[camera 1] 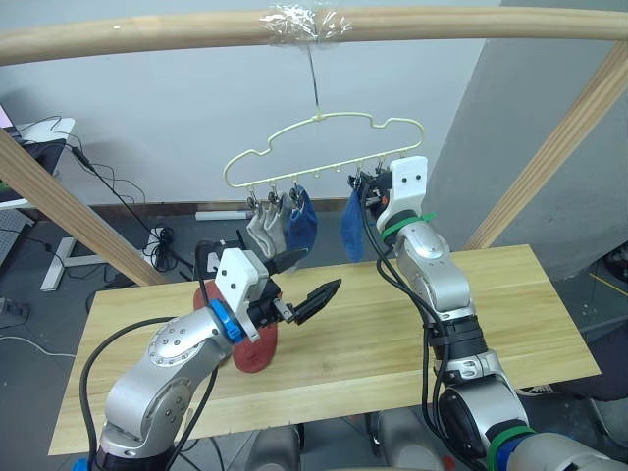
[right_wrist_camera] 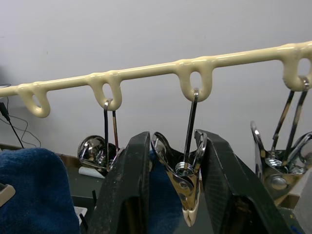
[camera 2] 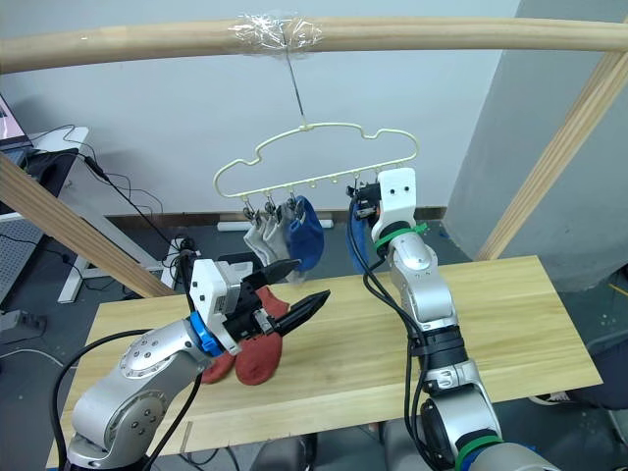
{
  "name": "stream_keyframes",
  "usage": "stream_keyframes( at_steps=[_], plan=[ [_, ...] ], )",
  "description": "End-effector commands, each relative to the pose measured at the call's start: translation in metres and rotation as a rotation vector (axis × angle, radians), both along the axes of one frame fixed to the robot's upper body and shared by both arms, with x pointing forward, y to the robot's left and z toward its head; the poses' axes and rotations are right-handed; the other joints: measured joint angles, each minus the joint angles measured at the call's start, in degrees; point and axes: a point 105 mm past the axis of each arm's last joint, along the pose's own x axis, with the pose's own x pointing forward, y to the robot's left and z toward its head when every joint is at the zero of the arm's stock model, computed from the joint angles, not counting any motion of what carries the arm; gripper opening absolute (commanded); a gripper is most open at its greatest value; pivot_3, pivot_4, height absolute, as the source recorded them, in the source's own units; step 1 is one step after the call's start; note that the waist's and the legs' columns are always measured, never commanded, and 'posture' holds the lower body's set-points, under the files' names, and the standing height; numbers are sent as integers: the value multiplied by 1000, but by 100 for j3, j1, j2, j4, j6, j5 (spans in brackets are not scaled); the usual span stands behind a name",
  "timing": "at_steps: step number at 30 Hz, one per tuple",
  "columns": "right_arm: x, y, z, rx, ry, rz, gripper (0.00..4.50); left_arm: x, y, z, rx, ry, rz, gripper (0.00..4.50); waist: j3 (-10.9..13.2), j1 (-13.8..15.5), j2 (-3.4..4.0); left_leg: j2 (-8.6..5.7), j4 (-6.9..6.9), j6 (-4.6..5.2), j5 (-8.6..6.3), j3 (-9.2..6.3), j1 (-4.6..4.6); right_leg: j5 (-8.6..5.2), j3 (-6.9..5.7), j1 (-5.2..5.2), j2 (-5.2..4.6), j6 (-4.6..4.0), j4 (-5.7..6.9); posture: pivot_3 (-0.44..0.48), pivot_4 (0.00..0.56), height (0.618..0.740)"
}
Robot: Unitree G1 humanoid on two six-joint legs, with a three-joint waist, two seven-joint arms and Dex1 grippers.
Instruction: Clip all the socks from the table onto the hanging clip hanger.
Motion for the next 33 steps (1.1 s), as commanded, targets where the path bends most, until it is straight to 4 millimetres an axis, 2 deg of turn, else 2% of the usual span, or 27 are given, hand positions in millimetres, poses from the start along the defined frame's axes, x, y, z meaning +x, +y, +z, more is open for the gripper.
stream_keyframes(
  at_steps=[1, 18, 25, 30, 32, 33],
  plan=[
    [-7, 10, 27, 30, -95, 42, 1491, -4, -5, 8, -10, -46, -21, 4500, 0, 0, 0, 0, 0, 0, 0, 0, 0, 0, 0, 0, 0, 0, 0, -32, 199, 740],
    [-7, 11, 29, 25, -102, 55, 1491, -5, -5, 7, -10, -42, -24, 4500, 0, -1, 0, 0, 0, 0, 0, 0, 0, 0, 0, 0, 0, 0, 0, -33, 201, 740],
    [-5, 7, 23, 15, -79, 44, 58, -4, -5, 7, -11, -39, -24, 4500, 0, -1, 0, 0, 0, 0, 0, 0, 0, 0, 0, 0, 0, 0, 0, -33, 201, 740],
    [-3, -5, 22, -3, -74, 20, 25, -3, -5, 6, -6, -35, -18, 4500, 0, -1, 0, 0, 0, 0, 0, 0, 0, 0, 0, 0, 0, 0, 0, -37, 205, 740],
    [-2, -12, 21, -24, -70, 11, 25, 0, -2, -1, 47, -35, -4, 4500, 0, -1, 0, -1, 1, 0, 0, 0, 0, 0, 0, 0, 0, 0, 0, -37, 205, 740],
    [-2, -17, 21, -35, -63, 12, 25, 4, 3, -11, 106, -18, 31, 4500, 0, -2, 0, -1, 1, 0, 0, 0, 0, 0, 0, 1, 0, 0, 0, -45, 205, 740]
  ],
)
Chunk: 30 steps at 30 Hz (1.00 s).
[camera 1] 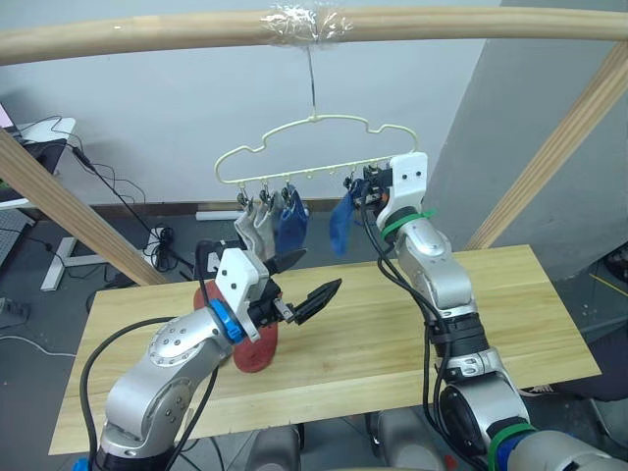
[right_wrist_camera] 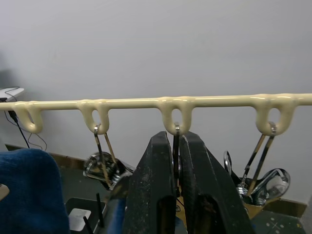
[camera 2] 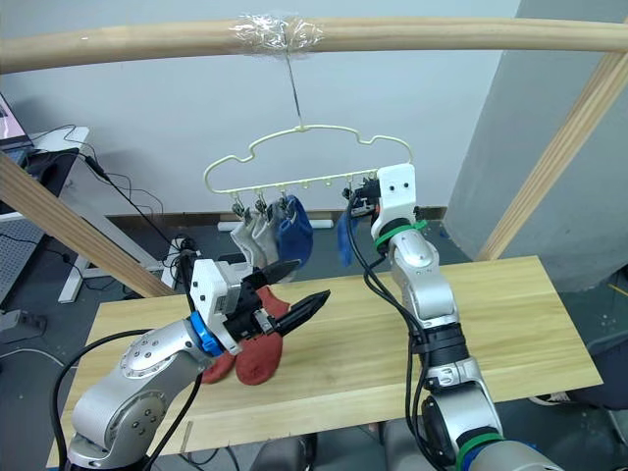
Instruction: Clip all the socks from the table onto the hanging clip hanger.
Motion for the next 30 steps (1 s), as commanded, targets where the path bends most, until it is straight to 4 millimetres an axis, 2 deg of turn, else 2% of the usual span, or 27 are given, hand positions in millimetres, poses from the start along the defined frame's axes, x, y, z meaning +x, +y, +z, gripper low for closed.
stream_keyframes(
  at_steps=[1, 5, 6, 12, 16, 19, 24, 25, 30],
  plan=[
    [-3, -13, 14, -5, -34, -1, 25, 9, 10, -18, 137, 2, 67, 4500, 0, -2, 0, 0, 0, 0, 0, -1, 0, 0, 0, 0, 0, 0, 0, -45, 205, 740],
    [-7, -22, 10, -55, 32, 62, 25, 33, 47, -62, 346, 104, 243, 4500, 0, -2, 1, 0, 0, 1, 0, -1, 4, 0, 0, 1, 1, 1, 4, -45, 205, 740],
    [-9, -24, 10, -59, 43, 74, 25, 39, 55, -68, 382, 112, 274, 4500, 0, -1, 1, -1, 1, 1, 0, -1, 3, -1, -1, 1, 1, 1, 4, -73, 207, 740],
    [-16, -33, 13, -91, 80, 94, 25, 62, 89, -110, 549, 220, 365, 4500, 0, -2, 1, -3, 2, 1, 0, -3, 1, -1, -4, 1, -1, 2, 2, -86, 205, 740],
    [-18, -35, 11, -81, 98, 84, 25, 65, 93, -136, 599, 313, 355, 4500, 0, -9, 1, -2, -1, 0, 0, -4, 0, 0, -4, 0, -2, 1, 2, -102, 197, 740],
    [-20, -33, 12, -73, 101, 81, 25, 55, 93, -160, 672, 372, 298, 4500, 0, -10, 0, -2, -1, 0, 0, -4, 0, 1, -5, 0, -4, 1, 2, -111, 196, 740],
    [-22, -34, 12, -68, 108, 72, 25, 43, 93, -177, 665, 435, 229, 4500, -2, -7, 1, -3, 1, 0, 0, -6, 0, 1, -6, 0, -8, 1, 4, -122, 196, 740],
    [-22, -34, 12, -67, 110, 70, 0, 42, 94, -177, 665, 438, 221, 4119, -2, -7, 2, -3, 1, 0, 0, -5, 2, 1, -5, 1, -8, 1, 5, -122, 196, 740],
    [-21, -37, 11, -69, 115, 66, 0, 47, 90, -171, 671, 382, 188, 2810, -3, -8, 2, -3, 5, 0, 0, -3, 3, 0, -5, 2, -7, 1, 5, -116, 195, 740]
  ],
)
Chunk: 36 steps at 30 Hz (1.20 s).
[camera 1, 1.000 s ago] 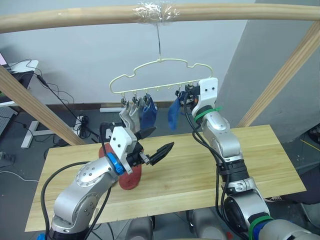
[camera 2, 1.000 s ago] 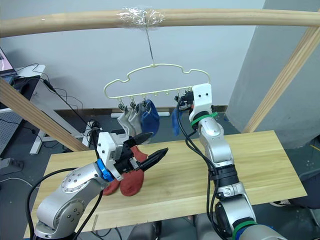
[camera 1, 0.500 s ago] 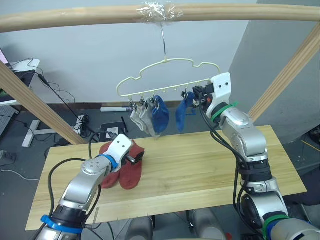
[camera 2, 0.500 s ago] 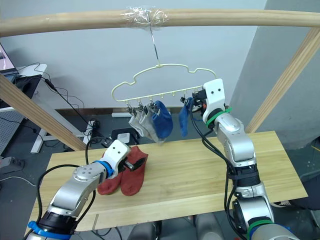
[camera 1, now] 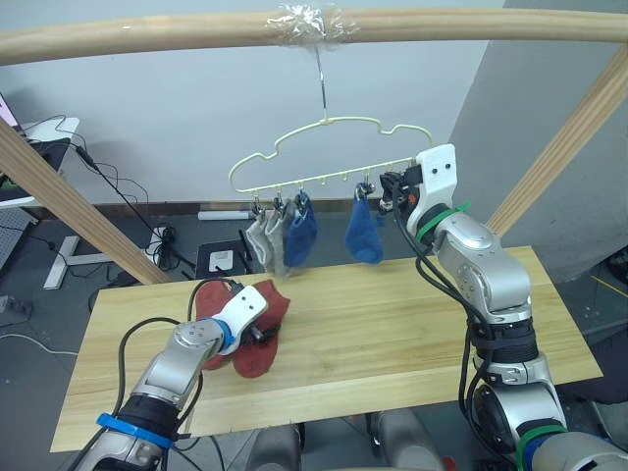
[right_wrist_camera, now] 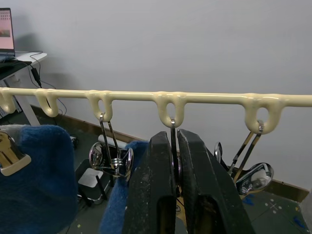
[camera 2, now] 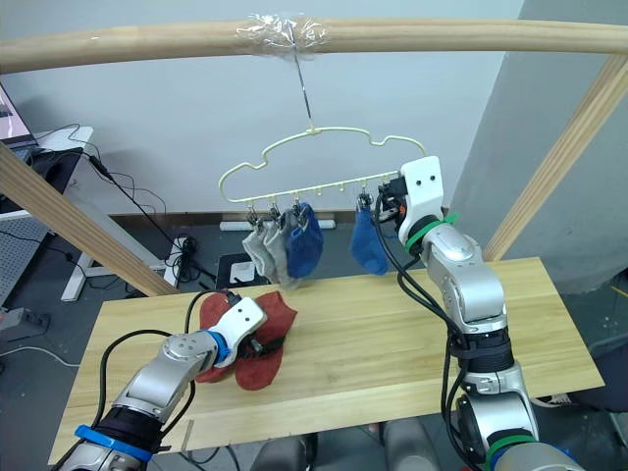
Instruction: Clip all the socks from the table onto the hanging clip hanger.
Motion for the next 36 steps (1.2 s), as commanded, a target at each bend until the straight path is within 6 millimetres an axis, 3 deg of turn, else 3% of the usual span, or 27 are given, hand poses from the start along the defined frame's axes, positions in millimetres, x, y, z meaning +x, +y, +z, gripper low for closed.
stream_keyframes(
  at_steps=[1, 8, 10, 13, 19, 28, 36],
  plan=[
    [0, -10, 3, 17, -7, -28, 0, -4, -3, -5, 4, 13, -31, 2549, 0, 0, 0, 0, 1, 0, 0, 0, 0, 0, 0, 0, 0, 0, 0, -115, 195, 740],
    [4, -16, 9, 17, -7, -24, 0, -9, -25, 10, -108, -46, -75, 480, 0, 1, 0, 0, -2, 0, 0, -1, -2, 0, 0, -1, -1, 0, 0, -112, 199, 740],
    [5, -21, 11, 62, 32, -26, 0, -12, -41, 25, -187, -93, -117, 29, 0, 6, 0, -1, -1, 0, 0, -4, -6, 1, -2, -1, -3, 0, -1, -111, 202, 740],
    [6, -28, 13, 171, 141, -29, 0, -20, -79, 71, -424, -233, -215, 29, 2, 18, 0, -2, 0, 0, 0, -3, -9, 1, -1, -1, -8, -1, -2, -112, 205, 740],
    [6, -39, 23, 347, 305, -42, 0, -26, -128, 134, -603, -467, -323, 29, 2, 44, 1, -6, 4, 0, 0, -4, -10, 1, -4, 2, -12, 0, -2, -122, 207, 740],
    [1, -39, 32, 483, 427, -37, 0, 0, -173, 147, -612, -596, -346, 29, 1, 16, 1, -8, 5, 2, 0, 0, -12, 2, -3, 2, -6, 1, 0, -158, 203, 740],
    [-4, -38, 35, 497, 455, -33, 0, 18, -181, 158, -646, -651, -327, 29, 1, -3, 1, -10, 5, 3, 0, -2, -16, 2, -4, 1, -6, 1, 0, -175, 203, 740]
  ],
)
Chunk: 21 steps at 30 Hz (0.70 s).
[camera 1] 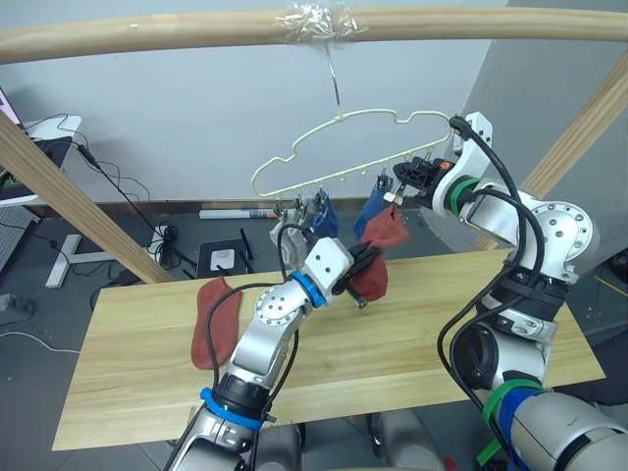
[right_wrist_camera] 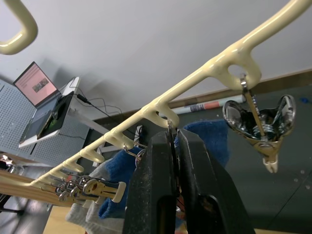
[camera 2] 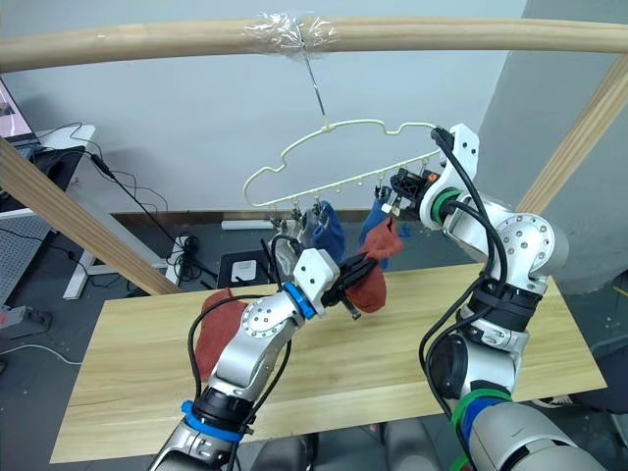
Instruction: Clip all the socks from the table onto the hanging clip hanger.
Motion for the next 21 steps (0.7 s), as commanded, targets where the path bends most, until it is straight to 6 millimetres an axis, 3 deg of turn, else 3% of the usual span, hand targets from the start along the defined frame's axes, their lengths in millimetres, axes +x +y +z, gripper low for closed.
stream_keyframes(
  at_steps=[1, 10, 18, 21],
  plan=[
    [-3, -10, 6, 4, -15, -45, 0, 3, -1, 17, -39, -73, 6, 29, 0, -9, 0, 0, 0, 0, 0, 0, 0, 0, 0, 0, 0, 0, 0, -175, 203, 740],
    [-2, -12, 2, -3, -6, -60, 0, 0, -4, 27, -74, -109, -16, 29, 0, -16, 0, 0, -1, 0, 0, 0, -1, 0, -1, 0, 0, 1, 0, -172, 206, 740],
    [-2, -14, 4, 5, -4, -65, 0, -2, -3, 18, -27, -105, 6, 29, 0, -17, 0, 1, -1, 0, 0, -1, -1, 0, -1, 0, 1, 1, 0, -177, 205, 740],
    [-4, -11, 4, 8, 0, -55, 0, 1, -6, 23, -30, -117, 12, 29, 0, -17, 0, 0, 0, 0, 0, -2, -1, 0, -1, 0, 1, 1, 0, -180, 204, 740]
  ],
)
